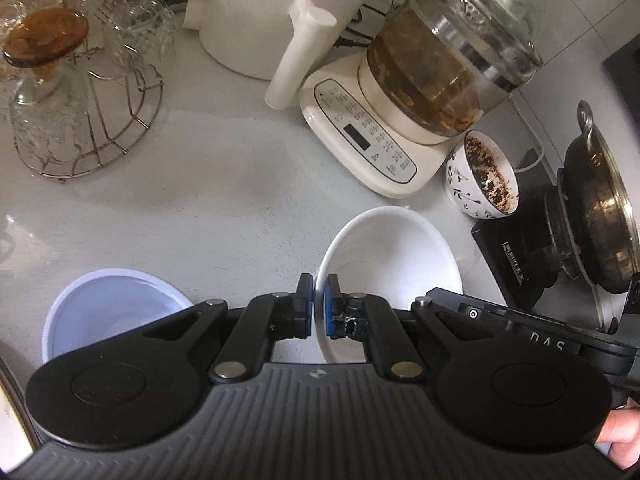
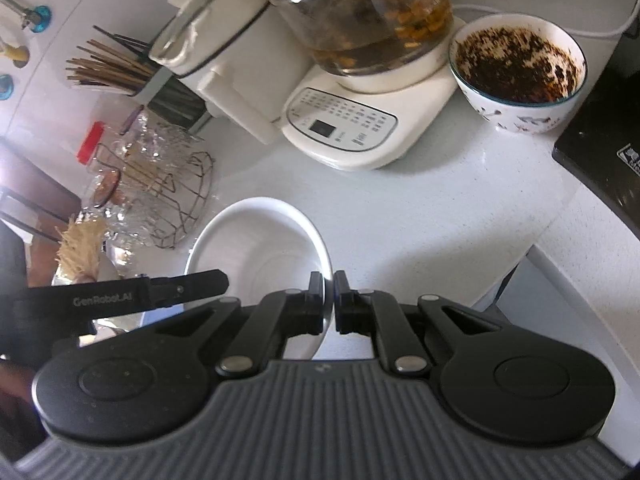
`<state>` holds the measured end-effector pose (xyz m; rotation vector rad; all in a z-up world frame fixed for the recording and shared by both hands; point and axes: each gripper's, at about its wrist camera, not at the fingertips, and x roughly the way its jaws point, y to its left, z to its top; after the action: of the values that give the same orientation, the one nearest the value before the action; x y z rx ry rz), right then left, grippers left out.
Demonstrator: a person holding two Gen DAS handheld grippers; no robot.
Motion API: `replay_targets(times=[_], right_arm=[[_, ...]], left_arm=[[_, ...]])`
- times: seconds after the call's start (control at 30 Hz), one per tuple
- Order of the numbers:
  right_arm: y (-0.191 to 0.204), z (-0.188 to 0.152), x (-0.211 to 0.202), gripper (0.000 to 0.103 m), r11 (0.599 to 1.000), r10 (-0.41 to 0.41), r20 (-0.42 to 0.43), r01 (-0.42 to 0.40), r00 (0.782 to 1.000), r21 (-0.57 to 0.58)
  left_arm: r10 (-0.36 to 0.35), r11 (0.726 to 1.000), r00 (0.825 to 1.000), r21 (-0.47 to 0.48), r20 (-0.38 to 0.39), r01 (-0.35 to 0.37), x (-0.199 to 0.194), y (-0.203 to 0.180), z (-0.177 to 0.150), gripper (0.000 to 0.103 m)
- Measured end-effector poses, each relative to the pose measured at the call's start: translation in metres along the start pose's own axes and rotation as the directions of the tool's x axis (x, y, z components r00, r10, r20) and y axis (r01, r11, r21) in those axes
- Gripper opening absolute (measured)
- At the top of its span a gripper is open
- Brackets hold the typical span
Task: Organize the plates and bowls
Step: 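Lift the white ceramic bowl with both grippers and carry it toward the plastic bowls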
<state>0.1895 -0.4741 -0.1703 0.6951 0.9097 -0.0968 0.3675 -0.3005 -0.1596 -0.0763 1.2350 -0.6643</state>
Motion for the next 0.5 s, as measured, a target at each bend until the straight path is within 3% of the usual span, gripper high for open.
replay_targets(times=[0.5], right_arm=[[0.038, -0.002, -0.013, 0.008, 0.994, -0.030, 0.054, 0.035, 0.998, -0.104]], left_arm=[[-0.017, 1.000, 0.998, -0.012, 0.058, 0.018, -0.036, 0.015, -0.006, 0.007]])
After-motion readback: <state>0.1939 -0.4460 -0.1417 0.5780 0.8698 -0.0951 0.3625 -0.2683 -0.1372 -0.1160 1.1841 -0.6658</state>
